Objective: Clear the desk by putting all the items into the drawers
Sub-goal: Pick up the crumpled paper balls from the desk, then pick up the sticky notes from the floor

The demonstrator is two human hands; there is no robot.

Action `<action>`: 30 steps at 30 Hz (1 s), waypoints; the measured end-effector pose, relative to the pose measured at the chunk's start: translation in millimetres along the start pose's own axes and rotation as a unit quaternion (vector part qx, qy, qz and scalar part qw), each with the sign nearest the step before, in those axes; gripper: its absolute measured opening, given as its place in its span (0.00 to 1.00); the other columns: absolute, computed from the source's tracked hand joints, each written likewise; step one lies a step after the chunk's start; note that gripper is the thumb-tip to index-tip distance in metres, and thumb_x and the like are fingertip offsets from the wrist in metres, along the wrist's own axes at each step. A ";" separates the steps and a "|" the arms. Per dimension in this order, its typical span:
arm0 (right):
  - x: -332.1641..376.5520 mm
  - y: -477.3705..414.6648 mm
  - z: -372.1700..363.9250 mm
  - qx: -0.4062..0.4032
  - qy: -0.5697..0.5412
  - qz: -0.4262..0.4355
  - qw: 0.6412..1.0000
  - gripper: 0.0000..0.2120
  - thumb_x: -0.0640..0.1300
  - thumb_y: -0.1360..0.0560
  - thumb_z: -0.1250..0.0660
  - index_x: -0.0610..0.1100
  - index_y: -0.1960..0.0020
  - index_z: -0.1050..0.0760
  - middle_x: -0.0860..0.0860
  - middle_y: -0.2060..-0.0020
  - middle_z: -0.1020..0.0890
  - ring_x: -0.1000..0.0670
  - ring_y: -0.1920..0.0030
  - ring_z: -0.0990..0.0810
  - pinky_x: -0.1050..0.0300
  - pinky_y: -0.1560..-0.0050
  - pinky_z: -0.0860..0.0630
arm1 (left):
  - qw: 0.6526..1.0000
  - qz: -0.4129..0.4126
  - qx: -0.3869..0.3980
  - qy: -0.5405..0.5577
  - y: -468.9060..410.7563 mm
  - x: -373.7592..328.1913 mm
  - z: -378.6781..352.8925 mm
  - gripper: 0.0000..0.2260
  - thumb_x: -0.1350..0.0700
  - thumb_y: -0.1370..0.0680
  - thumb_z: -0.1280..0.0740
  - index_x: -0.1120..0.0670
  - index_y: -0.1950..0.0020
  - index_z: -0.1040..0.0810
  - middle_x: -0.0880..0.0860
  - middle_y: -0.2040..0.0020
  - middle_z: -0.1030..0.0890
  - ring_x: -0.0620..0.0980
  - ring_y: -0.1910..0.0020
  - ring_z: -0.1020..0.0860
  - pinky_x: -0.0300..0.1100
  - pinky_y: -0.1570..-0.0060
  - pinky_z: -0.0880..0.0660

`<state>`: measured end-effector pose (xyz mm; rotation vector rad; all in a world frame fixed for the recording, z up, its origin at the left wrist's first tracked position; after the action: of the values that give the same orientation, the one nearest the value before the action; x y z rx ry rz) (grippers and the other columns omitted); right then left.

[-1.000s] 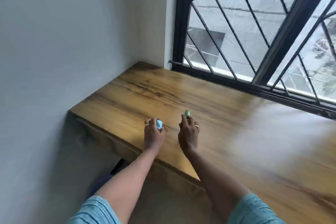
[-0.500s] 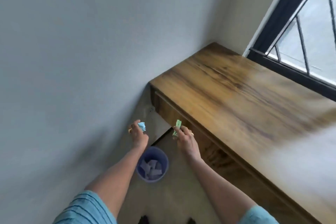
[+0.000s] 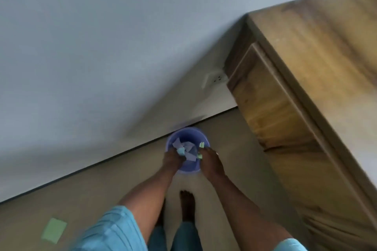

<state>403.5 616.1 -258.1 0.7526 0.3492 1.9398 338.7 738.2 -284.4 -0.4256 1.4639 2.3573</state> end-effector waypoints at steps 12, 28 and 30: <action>-15.6 -1.2 -58.6 0.068 0.043 -0.013 0.997 0.22 0.35 0.25 0.41 0.44 0.32 0.30 0.45 0.31 0.32 0.42 0.34 0.30 0.54 0.37 0.31 | 0.996 0.011 -0.019 0.090 0.4 28.4 -43.7 0.23 0.60 0.19 0.41 0.61 0.25 0.42 0.61 0.29 0.31 0.60 0.32 0.30 0.44 0.40 0.33; 132.3 126.6 -33.9 0.150 0.140 0.173 0.963 0.20 0.34 0.24 0.43 0.44 0.33 0.31 0.47 0.33 0.30 0.48 0.36 0.28 0.55 0.37 0.27 | 0.947 0.108 -0.169 0.251 187.4 111.0 33.7 0.21 0.59 0.19 0.42 0.56 0.26 0.38 0.57 0.29 0.33 0.53 0.31 0.31 0.41 0.34 0.34; 159.2 145.9 -49.7 0.162 0.164 0.210 0.950 0.19 0.38 0.23 0.40 0.44 0.32 0.31 0.48 0.33 0.31 0.48 0.36 0.28 0.55 0.37 0.27 | 0.928 0.132 -0.193 0.290 207.6 142.2 42.4 0.20 0.59 0.19 0.42 0.55 0.26 0.38 0.56 0.28 0.34 0.52 0.31 0.31 0.42 0.34 0.32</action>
<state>218.6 690.8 -161.5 0.7535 0.7781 2.4551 118.3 707.4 -159.4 -1.1799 1.3238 2.9097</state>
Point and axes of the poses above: each hand's wrist, its own y-axis away from the middle knuckle, its own z-axis out of the back of the hand, x = y × z, the point moved 3 cm from there along -y, towards the middle knuckle
